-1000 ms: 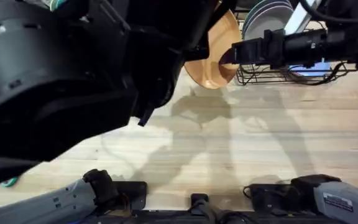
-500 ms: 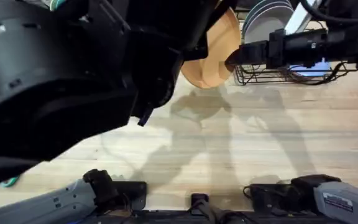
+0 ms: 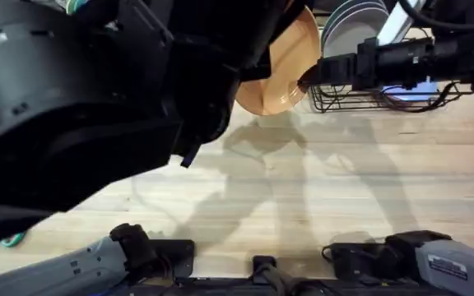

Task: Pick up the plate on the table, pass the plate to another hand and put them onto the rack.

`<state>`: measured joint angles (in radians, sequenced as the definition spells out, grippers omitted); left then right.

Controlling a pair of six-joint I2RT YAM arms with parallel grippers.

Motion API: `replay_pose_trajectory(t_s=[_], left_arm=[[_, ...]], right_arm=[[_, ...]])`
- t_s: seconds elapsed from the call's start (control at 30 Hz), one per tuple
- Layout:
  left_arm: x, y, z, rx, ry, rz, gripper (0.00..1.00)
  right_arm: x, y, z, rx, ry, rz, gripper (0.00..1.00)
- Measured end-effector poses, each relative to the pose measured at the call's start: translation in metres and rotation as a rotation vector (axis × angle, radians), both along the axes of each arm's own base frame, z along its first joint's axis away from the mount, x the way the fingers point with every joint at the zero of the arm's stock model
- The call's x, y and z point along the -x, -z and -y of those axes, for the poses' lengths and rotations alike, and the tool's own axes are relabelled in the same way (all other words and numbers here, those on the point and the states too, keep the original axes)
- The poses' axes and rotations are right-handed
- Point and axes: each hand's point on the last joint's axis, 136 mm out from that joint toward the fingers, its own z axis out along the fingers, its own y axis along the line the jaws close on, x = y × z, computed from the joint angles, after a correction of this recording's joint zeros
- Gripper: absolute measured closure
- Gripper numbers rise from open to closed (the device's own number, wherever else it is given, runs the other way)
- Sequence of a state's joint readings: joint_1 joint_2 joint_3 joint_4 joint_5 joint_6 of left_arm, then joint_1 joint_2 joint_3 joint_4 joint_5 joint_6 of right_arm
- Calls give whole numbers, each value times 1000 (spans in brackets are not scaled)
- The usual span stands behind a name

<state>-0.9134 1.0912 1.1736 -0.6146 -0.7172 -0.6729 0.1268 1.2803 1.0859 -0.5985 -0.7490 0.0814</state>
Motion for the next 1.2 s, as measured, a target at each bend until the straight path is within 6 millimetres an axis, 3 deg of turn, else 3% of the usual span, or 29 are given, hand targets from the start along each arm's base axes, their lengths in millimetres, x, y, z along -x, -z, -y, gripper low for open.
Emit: replay_pose_trajectory(t_s=[0.1,0.23,0.37,0.53,0.77,1.2], left_arm=[[0,0,-1,-3,-2,-1,934],[0,0,-2,-4,-8,3,815],[-1,-1,-1,3,-9,6,368],[-1,-2,-2,3,-13,8,36],[-2,-3,-11,-22,-62,25,7],[-11,-10,-55,-134,-243,73,7]], right_arm=[[0,0,0,0,0,0,968],[0,0,0,1,0,0,969],[0,1,0,4,1,1,971],[0,1,0,5,1,1,971],[0,1,0,5,1,1,971],[-7,7,9,59,46,8,972]])
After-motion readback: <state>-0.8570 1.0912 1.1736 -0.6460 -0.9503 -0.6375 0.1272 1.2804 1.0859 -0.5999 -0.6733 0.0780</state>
